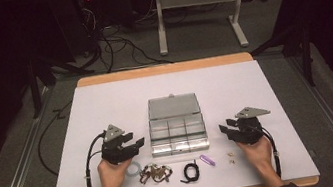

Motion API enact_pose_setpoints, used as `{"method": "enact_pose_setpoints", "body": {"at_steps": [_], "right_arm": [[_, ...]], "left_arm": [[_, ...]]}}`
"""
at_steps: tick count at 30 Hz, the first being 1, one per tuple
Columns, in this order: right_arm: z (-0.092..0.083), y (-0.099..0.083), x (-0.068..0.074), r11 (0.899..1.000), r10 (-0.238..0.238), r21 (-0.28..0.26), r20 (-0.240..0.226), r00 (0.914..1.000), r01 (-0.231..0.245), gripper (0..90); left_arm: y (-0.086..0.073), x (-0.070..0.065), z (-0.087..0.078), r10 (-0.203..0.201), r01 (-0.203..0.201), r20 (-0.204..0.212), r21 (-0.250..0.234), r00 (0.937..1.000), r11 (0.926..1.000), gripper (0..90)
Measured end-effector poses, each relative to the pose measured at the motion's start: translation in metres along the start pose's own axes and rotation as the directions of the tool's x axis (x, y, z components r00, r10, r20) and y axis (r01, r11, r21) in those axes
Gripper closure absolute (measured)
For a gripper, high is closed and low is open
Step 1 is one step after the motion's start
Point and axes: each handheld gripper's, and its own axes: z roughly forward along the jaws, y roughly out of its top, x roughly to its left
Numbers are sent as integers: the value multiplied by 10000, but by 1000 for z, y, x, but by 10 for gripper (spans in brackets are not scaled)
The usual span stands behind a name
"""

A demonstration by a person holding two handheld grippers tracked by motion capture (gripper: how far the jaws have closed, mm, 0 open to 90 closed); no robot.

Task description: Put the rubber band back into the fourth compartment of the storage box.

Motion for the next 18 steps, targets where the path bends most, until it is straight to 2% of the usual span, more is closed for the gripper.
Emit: {"method": "enact_pose_setpoints", "body": {"at_steps": [6,9,13,18], "right_arm": [[0,-11,-3,9995,-84,318,398,9992,71,597],[-1,-17,-3,9990,-127,425,706,9974,97,596],[1,-20,-4,9978,-210,639,904,9957,152,593],[3,-22,-3,9973,-299,693,1097,9935,224,576]], "left_arm": [[-7,5,-13,-171,171,-13,-28,9999,9999,465],[-11,2,-21,-132,132,98,24,9999,9999,465],[-15,-2,-25,-29,26,221,120,9998,9999,465],[-23,-7,-33,-90,75,417,344,9991,9994,463]]}}
